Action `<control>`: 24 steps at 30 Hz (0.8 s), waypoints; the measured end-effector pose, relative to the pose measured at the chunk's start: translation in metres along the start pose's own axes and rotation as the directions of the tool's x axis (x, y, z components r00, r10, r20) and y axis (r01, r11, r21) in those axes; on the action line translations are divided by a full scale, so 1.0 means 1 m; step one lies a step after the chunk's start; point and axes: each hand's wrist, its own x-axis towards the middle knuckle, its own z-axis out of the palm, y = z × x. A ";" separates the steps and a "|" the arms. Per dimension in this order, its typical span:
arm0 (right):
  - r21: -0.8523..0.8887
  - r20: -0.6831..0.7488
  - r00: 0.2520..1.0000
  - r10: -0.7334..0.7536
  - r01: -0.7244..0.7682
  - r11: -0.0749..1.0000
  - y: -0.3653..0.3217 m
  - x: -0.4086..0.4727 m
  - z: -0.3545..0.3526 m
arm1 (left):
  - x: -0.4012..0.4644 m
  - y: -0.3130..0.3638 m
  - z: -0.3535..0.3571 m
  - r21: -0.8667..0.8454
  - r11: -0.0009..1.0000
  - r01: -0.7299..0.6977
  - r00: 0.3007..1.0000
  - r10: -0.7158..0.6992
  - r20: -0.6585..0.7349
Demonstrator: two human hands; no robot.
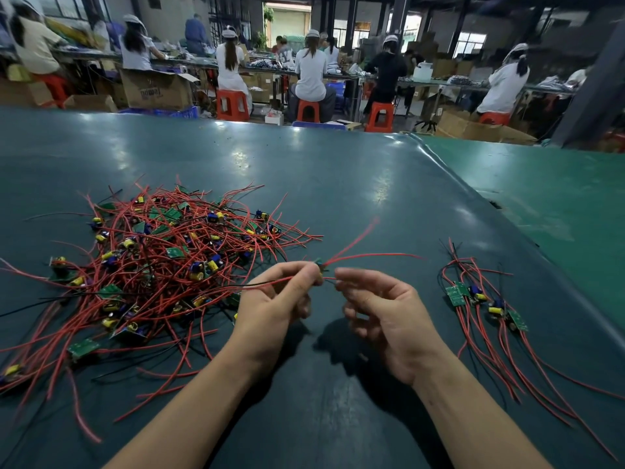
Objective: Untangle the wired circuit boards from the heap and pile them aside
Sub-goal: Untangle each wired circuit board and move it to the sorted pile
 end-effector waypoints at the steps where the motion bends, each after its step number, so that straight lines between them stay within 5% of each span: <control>1: -0.045 0.017 1.000 -0.023 0.023 0.999 0.001 -0.001 0.000 | 0.001 0.001 0.000 -0.099 0.994 0.040 0.999 -0.042 -0.017; 5: -0.195 -0.025 0.998 0.063 -0.066 0.979 0.004 -0.003 0.005 | 0.006 0.006 -0.004 -0.285 0.944 0.165 0.985 -0.174 -0.004; 9: -0.048 -0.102 0.991 0.083 -0.088 0.995 0.004 0.004 0.002 | 0.004 0.007 -0.004 -0.267 0.930 0.252 0.968 -0.239 0.080; 15: -0.117 0.080 0.993 0.088 -0.079 0.990 0.006 0.000 0.005 | -0.007 0.007 0.001 -0.069 0.929 0.364 0.904 -0.335 0.265; 24: -0.140 -0.045 0.999 0.017 -0.023 0.990 0.005 0.001 0.000 | -0.009 0.004 0.002 0.129 0.957 0.260 0.928 -0.284 0.240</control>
